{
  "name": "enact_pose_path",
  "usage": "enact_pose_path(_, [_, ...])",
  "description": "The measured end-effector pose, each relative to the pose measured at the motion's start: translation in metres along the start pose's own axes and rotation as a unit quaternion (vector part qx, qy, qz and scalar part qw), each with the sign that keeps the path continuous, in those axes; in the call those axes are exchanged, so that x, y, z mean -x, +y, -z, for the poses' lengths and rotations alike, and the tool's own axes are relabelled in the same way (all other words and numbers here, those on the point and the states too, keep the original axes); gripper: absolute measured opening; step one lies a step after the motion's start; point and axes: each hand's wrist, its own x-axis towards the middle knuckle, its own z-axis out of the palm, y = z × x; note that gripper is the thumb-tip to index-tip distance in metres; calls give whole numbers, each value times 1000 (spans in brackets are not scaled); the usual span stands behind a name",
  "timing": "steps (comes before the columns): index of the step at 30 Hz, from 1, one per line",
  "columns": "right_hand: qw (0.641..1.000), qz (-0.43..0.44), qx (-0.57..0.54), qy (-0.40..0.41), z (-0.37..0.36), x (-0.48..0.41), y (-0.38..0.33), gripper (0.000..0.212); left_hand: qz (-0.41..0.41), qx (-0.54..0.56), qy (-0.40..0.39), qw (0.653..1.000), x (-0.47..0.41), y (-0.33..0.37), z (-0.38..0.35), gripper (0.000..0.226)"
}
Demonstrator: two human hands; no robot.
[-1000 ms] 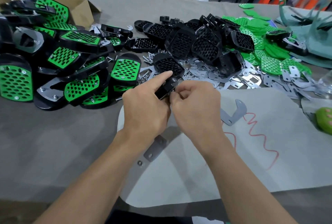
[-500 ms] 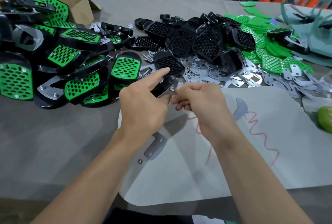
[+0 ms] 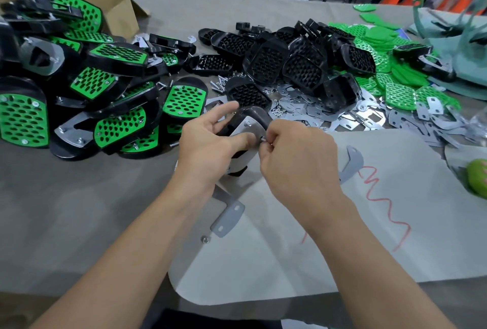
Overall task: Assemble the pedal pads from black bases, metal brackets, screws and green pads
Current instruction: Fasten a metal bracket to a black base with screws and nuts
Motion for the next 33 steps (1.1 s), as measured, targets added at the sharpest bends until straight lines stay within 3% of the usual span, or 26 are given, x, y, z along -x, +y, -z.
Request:
enact_pose_path(4, [997,67,33,32,3,0,3,32,27,-5,-100,995,0,8,2,28])
enact_pose_path(9, [997,60,35,40,0,2,8,25,12,-70,-88,994,4,6,-1,17])
enact_pose_path(14, [995,56,18,76,-5,11,1,26,-22,-57,-65,996,5,6,-1,28])
enact_pose_path(20, [993,46,-11,107,-11,14,-2,33,-89,-111,-26,989,6,-3,-5,22])
enact_pose_path(24, [994,-51,-73,55,-18,12,-10,27,-141,-179,8,974,7,-6,-5,31])
enact_pose_path(28, [967,-159,-193,38,-21,2,-13,25,-157,-201,34,966,4,-7,-3,27])
enact_pose_path(33, [984,-117,-126,38,-12,0,-13,18,-139,-159,30,977,5,-4,-3,28])
